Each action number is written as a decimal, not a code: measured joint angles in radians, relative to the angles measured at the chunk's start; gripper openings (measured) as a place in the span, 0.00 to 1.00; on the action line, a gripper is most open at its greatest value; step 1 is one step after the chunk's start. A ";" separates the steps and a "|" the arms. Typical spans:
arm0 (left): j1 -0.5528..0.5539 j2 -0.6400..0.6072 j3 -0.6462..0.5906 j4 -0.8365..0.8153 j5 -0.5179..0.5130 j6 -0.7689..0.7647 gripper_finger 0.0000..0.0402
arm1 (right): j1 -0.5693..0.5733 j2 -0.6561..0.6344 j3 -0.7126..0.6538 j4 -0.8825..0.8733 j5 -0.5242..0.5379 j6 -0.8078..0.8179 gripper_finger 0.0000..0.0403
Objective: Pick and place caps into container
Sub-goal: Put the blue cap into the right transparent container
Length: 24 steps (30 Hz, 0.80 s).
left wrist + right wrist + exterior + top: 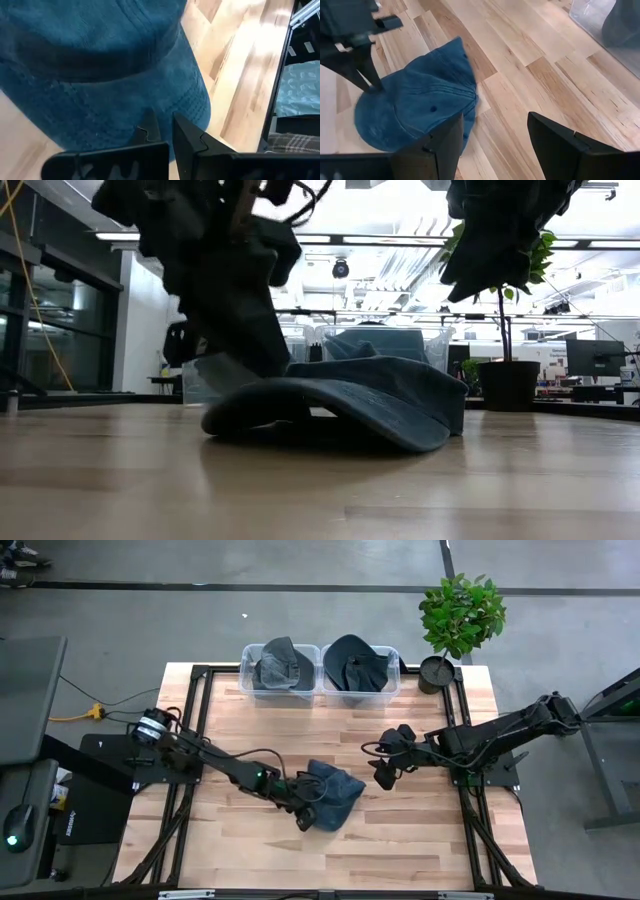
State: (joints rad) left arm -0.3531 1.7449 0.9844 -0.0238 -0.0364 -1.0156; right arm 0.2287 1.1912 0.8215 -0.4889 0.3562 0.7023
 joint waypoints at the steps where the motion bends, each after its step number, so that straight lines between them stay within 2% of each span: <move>1: 0.008 0.011 0.001 0.011 0.001 0.001 0.00 | 0.000 0.000 0.000 0.000 0.000 -0.002 0.54; 11: 0.093 0.087 0.006 0.044 0.039 -0.002 0.00 | 0.000 0.000 0.000 0.000 -0.019 0.003 0.54; 17: 0.174 0.088 0.005 0.033 0.031 0.081 0.00 | 0.000 0.000 0.000 0.000 -0.093 -0.013 0.54; 24: 0.254 0.093 0.052 0.010 0.075 0.170 0.00 | -0.010 0.000 0.000 0.001 -0.060 -0.033 0.54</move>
State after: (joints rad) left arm -0.0988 1.8376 1.0363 -0.0139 0.0387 -0.8456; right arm 0.2189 1.1915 0.8215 -0.4875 0.2961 0.6696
